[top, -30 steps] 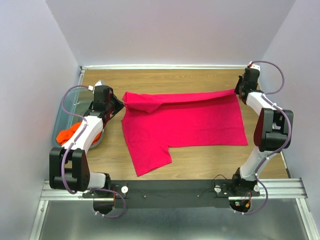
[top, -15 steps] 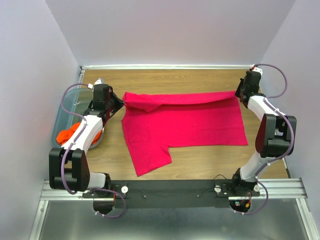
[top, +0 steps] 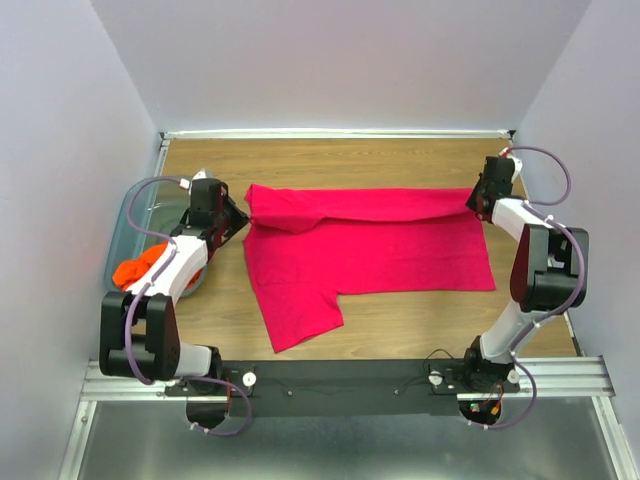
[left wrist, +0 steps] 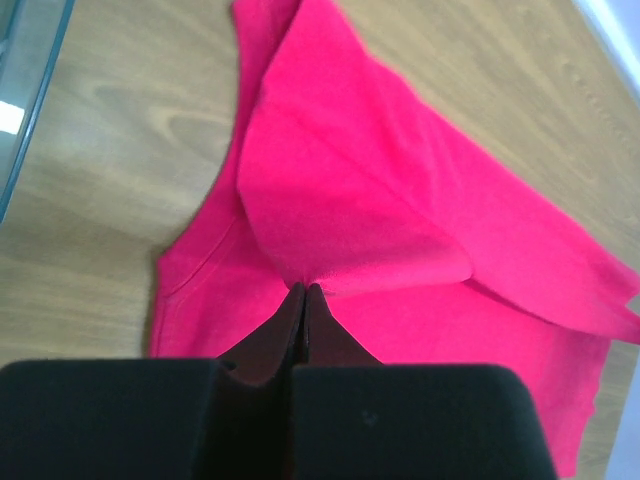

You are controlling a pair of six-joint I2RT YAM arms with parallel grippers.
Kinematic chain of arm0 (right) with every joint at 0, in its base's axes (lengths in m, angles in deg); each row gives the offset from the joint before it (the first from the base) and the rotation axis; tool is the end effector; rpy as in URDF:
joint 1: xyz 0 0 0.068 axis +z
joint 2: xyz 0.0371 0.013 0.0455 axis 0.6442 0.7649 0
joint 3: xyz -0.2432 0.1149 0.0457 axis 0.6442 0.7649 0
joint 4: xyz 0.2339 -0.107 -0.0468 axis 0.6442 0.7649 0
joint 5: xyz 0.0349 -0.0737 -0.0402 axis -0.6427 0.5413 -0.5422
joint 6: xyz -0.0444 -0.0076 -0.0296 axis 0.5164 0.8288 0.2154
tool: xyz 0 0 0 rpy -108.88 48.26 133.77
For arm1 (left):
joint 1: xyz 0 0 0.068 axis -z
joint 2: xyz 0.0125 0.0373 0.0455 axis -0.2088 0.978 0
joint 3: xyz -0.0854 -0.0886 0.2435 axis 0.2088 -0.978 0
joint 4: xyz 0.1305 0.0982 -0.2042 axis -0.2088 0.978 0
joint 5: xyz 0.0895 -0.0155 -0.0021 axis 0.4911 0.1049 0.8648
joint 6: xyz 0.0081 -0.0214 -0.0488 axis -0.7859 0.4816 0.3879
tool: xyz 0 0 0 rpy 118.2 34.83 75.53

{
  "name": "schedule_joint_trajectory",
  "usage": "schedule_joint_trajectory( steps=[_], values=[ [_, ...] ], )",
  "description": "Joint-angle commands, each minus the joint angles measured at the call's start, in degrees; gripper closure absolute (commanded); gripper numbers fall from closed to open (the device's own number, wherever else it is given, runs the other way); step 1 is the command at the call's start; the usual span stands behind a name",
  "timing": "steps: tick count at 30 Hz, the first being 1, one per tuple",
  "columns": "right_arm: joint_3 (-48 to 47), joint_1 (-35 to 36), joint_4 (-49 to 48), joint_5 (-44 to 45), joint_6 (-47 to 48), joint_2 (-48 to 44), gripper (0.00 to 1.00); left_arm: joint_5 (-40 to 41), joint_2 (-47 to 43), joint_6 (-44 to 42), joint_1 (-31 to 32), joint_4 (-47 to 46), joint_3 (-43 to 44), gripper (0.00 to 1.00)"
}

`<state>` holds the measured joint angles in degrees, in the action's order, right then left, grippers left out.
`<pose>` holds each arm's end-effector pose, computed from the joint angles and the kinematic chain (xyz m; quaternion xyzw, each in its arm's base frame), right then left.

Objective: Fold and stack the t-shirts
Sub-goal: Fold the tshirt

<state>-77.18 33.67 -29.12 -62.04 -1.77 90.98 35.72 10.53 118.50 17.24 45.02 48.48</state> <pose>0.3773 -0.0507 0.1957 0.2364 0.8769 -0.0633 0.4137 0.2924 -0.0289 0.2354 -0.3027 0.8427 -0.2199 0.3871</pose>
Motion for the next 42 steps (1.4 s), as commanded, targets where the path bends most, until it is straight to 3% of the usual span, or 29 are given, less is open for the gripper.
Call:
schedule_joint_trajectory(
  steps=[1, 15, 18, 19, 21, 22, 23, 24, 26, 27, 32, 34, 37, 38, 39, 42],
  values=[
    [1.3, -0.5, 2.1, 2.7, -3.0, 2.0, 0.99, -0.2, 1.0, -0.1, -0.5, -1.3, -3.0, 1.0],
    [-1.0, -0.6, 3.1, 2.1, -3.8, 4.8, 0.99, -2.1, 2.4, 0.9, -0.5, -3.8, -6.9, 1.0],
    [-1.2, -0.6, 3.3, 2.1, -3.8, 5.0, 0.99, -2.4, 2.0, 1.1, -0.5, -4.0, -7.8, 0.96],
    [-1.4, -0.6, 3.4, 1.7, -3.7, 4.8, 0.97, -2.6, 1.7, 1.3, -0.6, -3.9, -7.9, 0.92],
    [-2.1, -0.6, 4.9, 1.1, -3.1, 4.4, 0.86, -2.9, 0.2, 1.7, -0.5, -3.8, -8.4, 0.7],
    [-2.4, -0.6, 5.2, 0.4, -3.1, 3.3, 0.7, -2.8, -0.6, 2.0, -0.6, -3.5, -8.3, 0.6],
    [-2.4, -0.6, 5.5, 0.0, -3.1, 2.6, 0.61, -2.0, -2.5, 2.1, -0.5, -3.1, -8.2, 0.48],
    [-2.5, -0.5, 6.2, -0.8, -3.1, 1.9, 0.46, -1.5, -3.4, 2.1, -0.5, -2.7, -7.9, 0.27],
    [-2.7, -0.5, 7.2, -1.1, -3.3, -0.6, 0.36, -0.5, -4.6, 1.0, -0.5, -0.5, -6.0, 0.14],
    [-2.8, -0.5, 8.3, -1.8, -3.6, -1.4, 0.31, 0.4, -5.4, 0.3, -0.6, 0.3, -5.3, 0.13],
    [-2.5, -0.4, 11.3, -5.4, -5.2, -6.1, 0.25, 3.3, -7.7, -2.7, 1.2, 4.8, -2.0, 0.15],
    [-1.5, 0.5, 11.6, -11.6, -6.7, -7.6, 0.25, 6.0, -7.9, -3.6, 4.1, 5.5, -1.1, 0.24],
    [0.6, 3.2, 12.6, -17.3, -8.8, -9.1, 0.25, 5.5, -6.7, -3.0, 8.2, 5.8, -1.9, 0.29],
    [1.4, 3.9, 12.7, -18.8, -10.1, -9.5, 0.25, 4.9, -5.7, -3.0, 9.4, 5.6, -2.7, 0.4],
    [2.6, 4.6, 12.8, -20.3, -10.5, -10.0, 0.27, 4.6, -4.9, -2.9, 10.7, 5.5, -3.0, 0.44],
    [6.6, 8.5, 13.7, -23.6, -11.7, -12.0, 0.31, 4.0, -1.9, -2.6, 14.8, 5.2, -4.5, 0.45]
  ],
)
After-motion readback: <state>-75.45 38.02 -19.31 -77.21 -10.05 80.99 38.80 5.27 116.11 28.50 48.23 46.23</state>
